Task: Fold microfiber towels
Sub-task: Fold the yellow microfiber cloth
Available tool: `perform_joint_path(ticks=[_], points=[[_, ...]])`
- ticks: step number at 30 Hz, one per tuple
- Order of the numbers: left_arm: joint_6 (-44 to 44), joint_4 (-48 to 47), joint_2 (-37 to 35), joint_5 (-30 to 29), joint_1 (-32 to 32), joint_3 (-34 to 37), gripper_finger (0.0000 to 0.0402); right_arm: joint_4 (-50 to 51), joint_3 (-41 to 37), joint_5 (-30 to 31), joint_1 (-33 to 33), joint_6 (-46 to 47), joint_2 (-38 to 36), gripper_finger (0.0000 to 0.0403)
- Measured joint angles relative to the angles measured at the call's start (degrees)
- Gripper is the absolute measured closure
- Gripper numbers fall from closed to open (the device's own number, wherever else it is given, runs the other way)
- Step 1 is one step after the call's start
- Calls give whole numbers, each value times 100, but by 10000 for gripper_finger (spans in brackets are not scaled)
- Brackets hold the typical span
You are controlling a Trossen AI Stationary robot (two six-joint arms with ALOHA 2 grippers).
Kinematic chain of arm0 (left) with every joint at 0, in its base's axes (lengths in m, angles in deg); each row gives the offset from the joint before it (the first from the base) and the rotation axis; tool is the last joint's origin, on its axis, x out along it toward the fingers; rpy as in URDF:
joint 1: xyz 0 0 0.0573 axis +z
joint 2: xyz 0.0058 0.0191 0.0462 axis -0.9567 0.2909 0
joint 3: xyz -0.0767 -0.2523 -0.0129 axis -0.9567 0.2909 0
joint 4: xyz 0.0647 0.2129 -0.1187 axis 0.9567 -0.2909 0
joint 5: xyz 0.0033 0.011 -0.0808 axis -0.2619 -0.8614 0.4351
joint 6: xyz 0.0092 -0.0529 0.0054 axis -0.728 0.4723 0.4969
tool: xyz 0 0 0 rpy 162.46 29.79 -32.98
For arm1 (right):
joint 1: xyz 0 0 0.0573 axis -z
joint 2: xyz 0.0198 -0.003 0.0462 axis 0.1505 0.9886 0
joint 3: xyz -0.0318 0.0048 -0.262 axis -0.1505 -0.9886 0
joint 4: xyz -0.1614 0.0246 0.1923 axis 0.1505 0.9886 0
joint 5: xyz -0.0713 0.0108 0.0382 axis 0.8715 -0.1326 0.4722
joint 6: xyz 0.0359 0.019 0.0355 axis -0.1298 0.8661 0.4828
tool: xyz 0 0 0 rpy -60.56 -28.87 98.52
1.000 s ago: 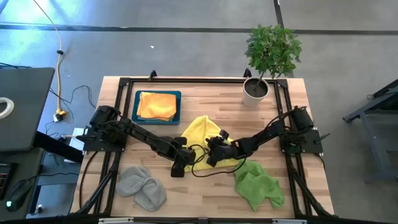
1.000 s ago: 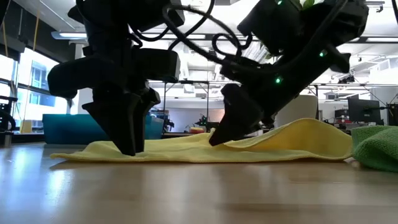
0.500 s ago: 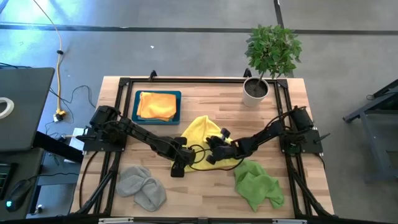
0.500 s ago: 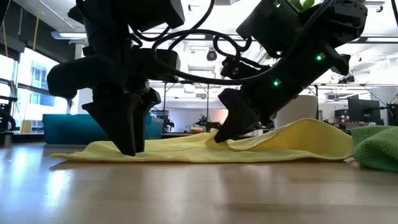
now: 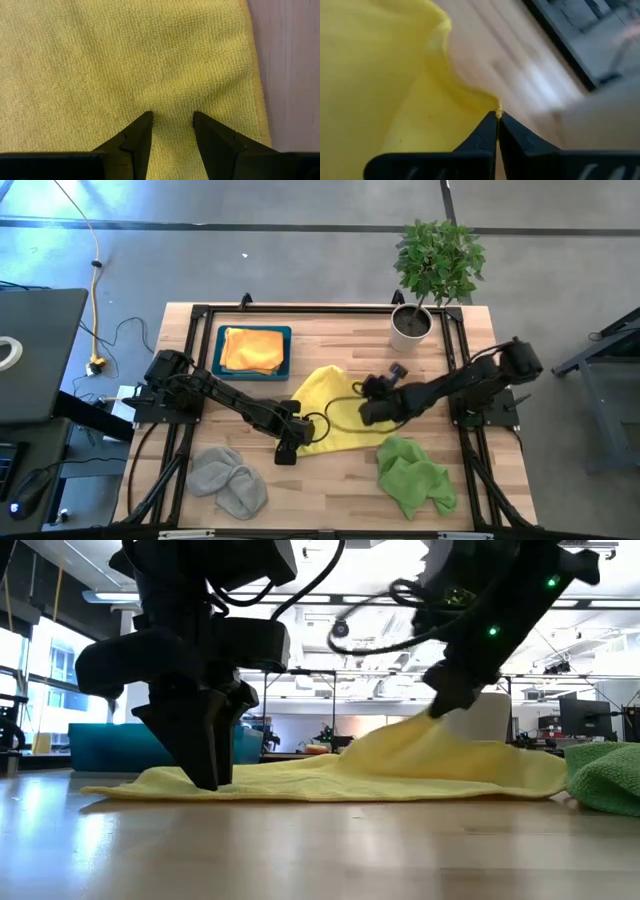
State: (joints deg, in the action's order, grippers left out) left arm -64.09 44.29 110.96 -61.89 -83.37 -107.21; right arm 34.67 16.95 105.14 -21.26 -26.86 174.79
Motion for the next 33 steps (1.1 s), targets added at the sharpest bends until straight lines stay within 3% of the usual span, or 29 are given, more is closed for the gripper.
perform_joint_path(ticks=[4,10,12,14,17,20,26,33], points=[[0,16,0,0,0,2,264,591,0,-20,314,117,-195,383],[4,66,0,-24,0,0,264,652,0,115,656,-382,-333,288],[4,60,0,-26,0,0,264,651,0,-133,711,-68,-442,262],[2,25,-20,-20,0,-2,264,531,0,-764,725,247,-555,249],[-41,3,-40,-20,0,-2,264,289,0,-1899,615,491,-594,248],[-287,-46,-82,-37,0,6,264,-111,0,-2433,379,487,-436,255],[-530,-88,-92,-212,152,9,264,-385,0,-2435,82,486,136,265],[-801,-247,-103,-295,440,1,264,-409,-3,-2278,294,304,686,265]])
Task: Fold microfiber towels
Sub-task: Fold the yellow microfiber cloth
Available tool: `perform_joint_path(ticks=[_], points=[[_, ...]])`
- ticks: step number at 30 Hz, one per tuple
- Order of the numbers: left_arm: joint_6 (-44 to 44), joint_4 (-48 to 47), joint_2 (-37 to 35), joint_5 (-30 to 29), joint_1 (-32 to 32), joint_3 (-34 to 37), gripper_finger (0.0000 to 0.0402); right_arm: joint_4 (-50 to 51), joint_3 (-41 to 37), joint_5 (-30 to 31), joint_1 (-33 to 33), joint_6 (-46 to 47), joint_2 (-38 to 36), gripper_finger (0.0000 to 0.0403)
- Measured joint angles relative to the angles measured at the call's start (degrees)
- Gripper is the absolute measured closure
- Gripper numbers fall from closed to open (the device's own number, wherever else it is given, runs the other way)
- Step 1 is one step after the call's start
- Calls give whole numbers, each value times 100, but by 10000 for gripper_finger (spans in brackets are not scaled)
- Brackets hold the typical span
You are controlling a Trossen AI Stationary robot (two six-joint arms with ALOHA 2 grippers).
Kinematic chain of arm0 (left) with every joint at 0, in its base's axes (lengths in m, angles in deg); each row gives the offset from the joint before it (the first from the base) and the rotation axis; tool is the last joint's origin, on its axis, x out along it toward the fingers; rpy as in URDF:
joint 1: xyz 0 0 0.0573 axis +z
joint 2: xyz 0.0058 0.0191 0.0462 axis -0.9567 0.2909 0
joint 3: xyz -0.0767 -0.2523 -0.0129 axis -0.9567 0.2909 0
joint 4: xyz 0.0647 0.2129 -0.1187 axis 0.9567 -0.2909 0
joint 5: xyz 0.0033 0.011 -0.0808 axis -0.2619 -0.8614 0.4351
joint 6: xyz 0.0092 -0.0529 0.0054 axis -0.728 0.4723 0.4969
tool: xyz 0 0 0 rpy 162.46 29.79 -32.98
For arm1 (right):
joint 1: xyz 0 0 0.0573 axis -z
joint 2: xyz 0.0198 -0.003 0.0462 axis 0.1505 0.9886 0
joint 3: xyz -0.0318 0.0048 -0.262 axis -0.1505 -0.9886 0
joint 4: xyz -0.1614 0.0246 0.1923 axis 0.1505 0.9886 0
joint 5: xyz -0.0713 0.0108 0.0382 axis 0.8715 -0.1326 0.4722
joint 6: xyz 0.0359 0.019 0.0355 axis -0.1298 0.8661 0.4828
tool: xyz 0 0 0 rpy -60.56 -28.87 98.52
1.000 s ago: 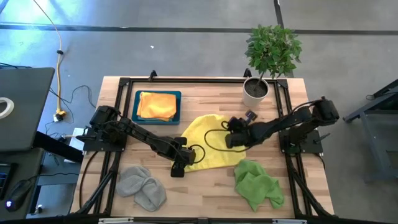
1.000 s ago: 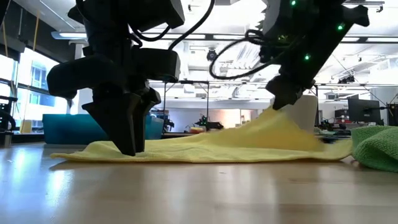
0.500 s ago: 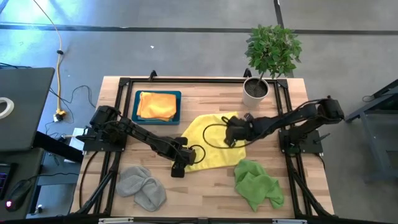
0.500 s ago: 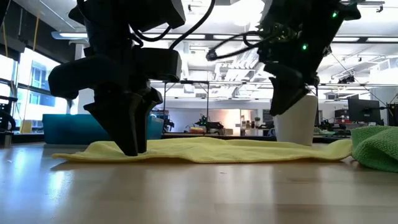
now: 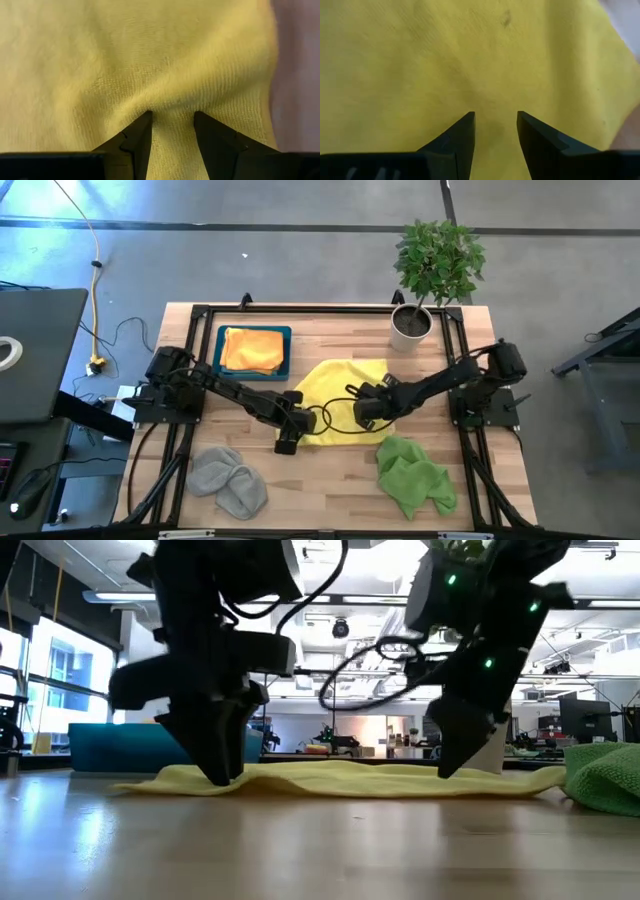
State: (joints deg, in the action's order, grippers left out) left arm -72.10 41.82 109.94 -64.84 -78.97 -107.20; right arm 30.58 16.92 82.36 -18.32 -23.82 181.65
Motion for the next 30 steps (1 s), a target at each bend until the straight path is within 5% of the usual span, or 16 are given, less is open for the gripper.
perform_joint_path(ticks=[15,22,30], points=[[129,-468,-81,-1008,531,27,264,53,1,887,758,-669,-29,265],[154,-571,-562,-627,183,19,264,213,1,877,320,-698,-781,265],[-12,-554,-771,87,-561,95,264,646,1,-463,-626,-338,-1216,265]])
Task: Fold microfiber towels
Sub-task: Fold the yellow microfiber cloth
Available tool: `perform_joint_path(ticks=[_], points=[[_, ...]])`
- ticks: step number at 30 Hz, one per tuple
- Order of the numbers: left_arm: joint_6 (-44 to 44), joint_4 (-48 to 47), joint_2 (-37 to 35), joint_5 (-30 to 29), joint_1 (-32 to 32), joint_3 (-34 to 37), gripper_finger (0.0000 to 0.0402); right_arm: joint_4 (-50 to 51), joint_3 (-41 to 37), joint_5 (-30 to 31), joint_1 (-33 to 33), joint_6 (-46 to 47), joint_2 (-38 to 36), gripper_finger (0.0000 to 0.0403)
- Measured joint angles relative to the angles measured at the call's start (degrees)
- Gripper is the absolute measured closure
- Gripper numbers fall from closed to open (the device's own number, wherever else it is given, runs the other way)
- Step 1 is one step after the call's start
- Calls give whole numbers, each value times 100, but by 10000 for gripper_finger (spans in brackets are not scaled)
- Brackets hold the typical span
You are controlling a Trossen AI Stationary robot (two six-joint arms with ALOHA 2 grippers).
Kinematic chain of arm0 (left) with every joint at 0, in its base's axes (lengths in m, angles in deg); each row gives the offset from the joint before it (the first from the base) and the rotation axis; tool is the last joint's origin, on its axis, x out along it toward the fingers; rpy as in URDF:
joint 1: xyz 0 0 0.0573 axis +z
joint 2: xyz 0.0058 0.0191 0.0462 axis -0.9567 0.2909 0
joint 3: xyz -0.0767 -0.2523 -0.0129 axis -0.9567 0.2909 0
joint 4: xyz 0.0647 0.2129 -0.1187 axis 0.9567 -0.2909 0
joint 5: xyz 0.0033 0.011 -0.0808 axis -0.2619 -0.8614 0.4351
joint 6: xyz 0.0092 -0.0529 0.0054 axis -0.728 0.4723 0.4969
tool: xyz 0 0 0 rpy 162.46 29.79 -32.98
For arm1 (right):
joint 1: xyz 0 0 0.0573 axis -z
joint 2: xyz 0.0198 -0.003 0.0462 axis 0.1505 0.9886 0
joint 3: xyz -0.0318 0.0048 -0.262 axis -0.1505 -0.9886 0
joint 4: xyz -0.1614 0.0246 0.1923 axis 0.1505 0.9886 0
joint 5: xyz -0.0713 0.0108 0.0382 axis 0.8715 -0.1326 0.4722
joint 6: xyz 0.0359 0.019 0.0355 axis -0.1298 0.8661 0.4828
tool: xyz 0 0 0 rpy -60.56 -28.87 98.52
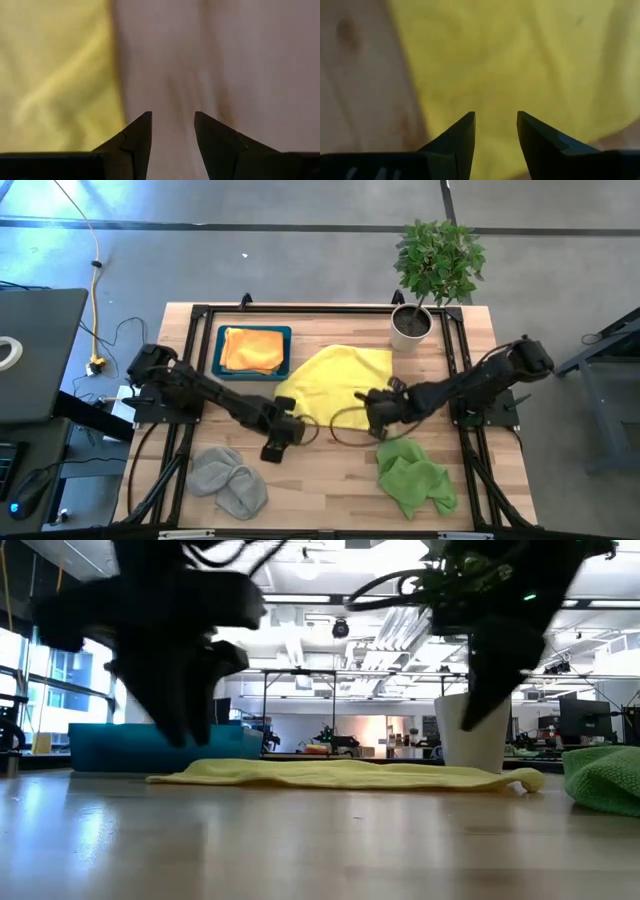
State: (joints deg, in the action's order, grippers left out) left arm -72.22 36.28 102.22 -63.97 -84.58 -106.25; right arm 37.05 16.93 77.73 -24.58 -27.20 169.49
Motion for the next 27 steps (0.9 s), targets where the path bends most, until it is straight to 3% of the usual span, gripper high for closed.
perform_joint_path(ticks=[10,15,27], points=[[-157,163,41,-266,-117,193,264,864,-2,259,-1086,833,48,265],[-182,-143,35,-539,123,305,264,1068,-2,457,-1189,1066,48,265],[-141,161,32,-70,585,901,264,550,-2,748,-1171,726,48,265]])
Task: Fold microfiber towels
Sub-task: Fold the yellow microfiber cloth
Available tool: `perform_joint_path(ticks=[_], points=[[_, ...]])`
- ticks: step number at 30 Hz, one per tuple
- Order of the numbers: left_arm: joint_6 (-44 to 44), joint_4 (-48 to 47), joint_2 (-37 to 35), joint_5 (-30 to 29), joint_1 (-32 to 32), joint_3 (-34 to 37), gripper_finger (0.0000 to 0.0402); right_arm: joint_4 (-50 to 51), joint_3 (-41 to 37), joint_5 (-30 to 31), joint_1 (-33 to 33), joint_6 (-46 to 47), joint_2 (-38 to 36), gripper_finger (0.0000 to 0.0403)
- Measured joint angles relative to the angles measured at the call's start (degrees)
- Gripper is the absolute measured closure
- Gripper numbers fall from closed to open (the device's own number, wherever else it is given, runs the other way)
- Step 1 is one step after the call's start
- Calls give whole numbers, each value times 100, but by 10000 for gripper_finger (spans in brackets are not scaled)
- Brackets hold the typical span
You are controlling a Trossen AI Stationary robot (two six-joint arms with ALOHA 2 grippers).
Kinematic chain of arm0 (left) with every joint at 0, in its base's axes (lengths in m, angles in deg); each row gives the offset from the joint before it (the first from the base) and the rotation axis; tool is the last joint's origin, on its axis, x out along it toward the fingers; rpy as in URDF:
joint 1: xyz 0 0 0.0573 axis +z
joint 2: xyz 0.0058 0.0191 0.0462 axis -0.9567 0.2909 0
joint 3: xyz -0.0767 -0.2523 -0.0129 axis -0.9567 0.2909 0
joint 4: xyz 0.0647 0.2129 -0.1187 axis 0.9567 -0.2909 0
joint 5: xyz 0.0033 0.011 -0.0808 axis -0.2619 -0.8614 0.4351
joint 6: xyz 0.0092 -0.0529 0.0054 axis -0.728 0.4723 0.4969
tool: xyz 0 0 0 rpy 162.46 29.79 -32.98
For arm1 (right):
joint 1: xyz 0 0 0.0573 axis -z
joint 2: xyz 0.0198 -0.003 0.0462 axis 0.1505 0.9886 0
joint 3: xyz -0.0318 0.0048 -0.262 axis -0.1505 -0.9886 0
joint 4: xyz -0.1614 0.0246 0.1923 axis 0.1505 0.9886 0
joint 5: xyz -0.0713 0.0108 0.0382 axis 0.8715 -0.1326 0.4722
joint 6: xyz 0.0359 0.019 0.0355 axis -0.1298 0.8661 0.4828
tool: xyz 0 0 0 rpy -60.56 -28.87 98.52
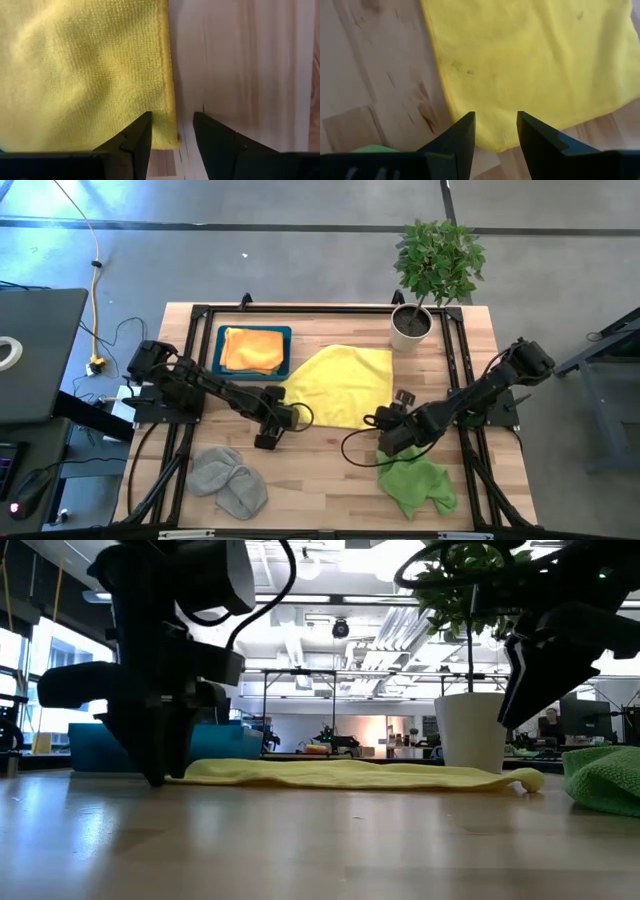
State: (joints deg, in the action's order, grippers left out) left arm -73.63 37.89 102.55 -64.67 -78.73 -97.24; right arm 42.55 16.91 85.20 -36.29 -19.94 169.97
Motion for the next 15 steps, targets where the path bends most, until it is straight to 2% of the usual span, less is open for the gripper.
perform_joint_path(ticks=[4,15], points=[[-101,14,7,377,124,3,264,-62,0,-67,-2,55,0,265],[-99,18,18,645,406,9,272,-480,0,-196,2,-144,468,265]])
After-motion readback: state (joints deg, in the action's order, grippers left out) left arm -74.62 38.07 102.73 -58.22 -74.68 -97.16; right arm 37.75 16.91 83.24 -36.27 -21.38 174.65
